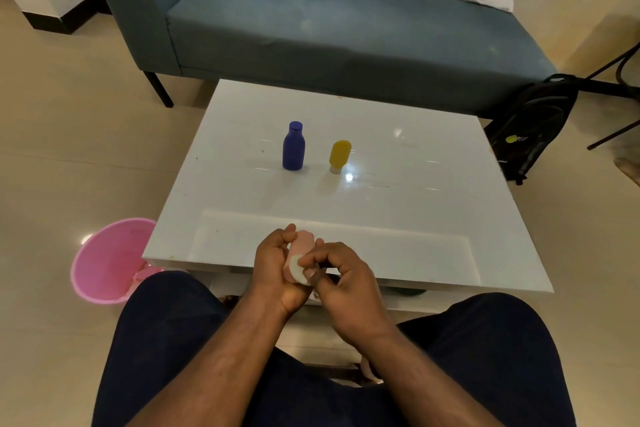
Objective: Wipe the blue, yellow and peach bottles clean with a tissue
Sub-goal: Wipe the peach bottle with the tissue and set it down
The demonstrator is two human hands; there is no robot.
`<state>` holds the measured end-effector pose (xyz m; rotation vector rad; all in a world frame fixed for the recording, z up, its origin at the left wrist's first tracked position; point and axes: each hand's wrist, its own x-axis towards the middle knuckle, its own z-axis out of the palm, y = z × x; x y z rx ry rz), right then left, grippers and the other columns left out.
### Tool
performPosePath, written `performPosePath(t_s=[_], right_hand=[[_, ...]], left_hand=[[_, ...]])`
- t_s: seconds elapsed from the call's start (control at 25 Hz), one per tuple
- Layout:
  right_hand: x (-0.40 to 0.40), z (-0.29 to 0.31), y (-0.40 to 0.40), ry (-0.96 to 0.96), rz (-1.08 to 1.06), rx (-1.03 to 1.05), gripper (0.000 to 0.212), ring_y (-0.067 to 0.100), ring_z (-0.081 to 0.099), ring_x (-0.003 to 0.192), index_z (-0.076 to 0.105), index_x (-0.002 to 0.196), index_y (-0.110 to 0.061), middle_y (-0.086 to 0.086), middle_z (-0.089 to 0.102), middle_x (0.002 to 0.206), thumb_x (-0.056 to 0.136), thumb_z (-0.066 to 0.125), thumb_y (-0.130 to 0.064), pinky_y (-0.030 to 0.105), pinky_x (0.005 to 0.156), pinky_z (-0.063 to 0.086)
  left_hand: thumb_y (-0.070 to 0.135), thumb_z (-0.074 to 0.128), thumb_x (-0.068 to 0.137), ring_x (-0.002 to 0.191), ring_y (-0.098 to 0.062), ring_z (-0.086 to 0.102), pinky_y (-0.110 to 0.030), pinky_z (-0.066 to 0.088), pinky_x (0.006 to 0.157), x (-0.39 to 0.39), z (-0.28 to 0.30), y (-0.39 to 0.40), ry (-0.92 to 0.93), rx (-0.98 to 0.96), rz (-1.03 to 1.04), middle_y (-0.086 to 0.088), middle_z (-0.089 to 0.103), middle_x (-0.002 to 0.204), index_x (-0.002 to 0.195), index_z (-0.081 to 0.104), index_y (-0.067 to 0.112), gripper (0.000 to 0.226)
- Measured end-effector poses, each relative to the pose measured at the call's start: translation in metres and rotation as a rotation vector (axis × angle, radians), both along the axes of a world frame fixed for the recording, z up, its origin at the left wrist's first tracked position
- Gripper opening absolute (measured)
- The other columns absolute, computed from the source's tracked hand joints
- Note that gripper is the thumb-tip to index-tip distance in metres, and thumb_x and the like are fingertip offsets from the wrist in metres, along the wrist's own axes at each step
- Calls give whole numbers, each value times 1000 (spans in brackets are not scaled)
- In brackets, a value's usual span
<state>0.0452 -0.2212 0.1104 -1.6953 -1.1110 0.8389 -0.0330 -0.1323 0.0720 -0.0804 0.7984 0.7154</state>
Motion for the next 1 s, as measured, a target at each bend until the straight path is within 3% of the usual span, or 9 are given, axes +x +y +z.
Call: performPosePath(t_s=[0.12,0.24,0.32,0.4,0.52,0.76,0.92,1.0], right_hand=[[7,-4,16,-293,28,2,25,-3,55,91,66,88,-28,-15,60,94,85,59,-5,9,75,43],[25,-8,31,-395,-97,-37,20,-4,52,87,65,93,-25,-12,58,94,88,57,-7,12,76,45],[17,-7,22,-392,-100,-54,18,-5,51,87,64,94,-25,-13,56,95,90,57,-9,8,74,43],[-1,-2,4,-344,-49,-22,17,-5,52,90,64,97,-26,-14,55,97,91,57,-11,6,74,41],[-8,0,-2,-331,-25,43,18,-3,54,90,67,97,-25,-14,57,95,89,60,-9,8,75,43],[9,-1,19,-346,-147,21,18,-4,53,90,67,97,-23,-12,57,96,89,59,-9,3,75,40],[-13,-5,-6,-296,-18,97,22,-1,55,92,68,99,-22,-13,55,97,89,60,-4,7,74,42],[-1,-6,3,-318,-55,115,21,0,56,88,69,95,-21,-10,57,94,87,61,-3,8,72,43]], left_hand=[[15,44,95,92,-31,73,-42,58,75,-1,1,-3,-8,50,-55,-21,71,116,124,65,9,36],[15,41,97,96,-32,74,-43,58,85,0,6,-7,25,117,-126,-21,73,114,126,68,8,40],[15,38,98,110,-36,69,-46,56,90,-1,3,-7,16,120,-101,-23,70,122,127,67,7,41],[16,37,98,113,-38,68,-46,60,84,-1,2,-6,-32,95,-51,-23,68,126,127,66,6,42],[12,38,98,105,-35,73,-42,61,85,0,2,-5,-46,94,-39,-26,69,123,128,64,6,41],[11,39,100,95,-31,75,-40,63,72,0,4,-3,-8,138,-64,-23,70,122,131,63,6,40],[23,57,100,94,-31,76,-40,64,69,-1,8,-6,-81,78,-105,-22,74,114,131,61,6,35],[21,60,97,87,-30,77,-41,64,72,1,9,-6,-83,75,-119,-22,75,108,127,62,2,36]])
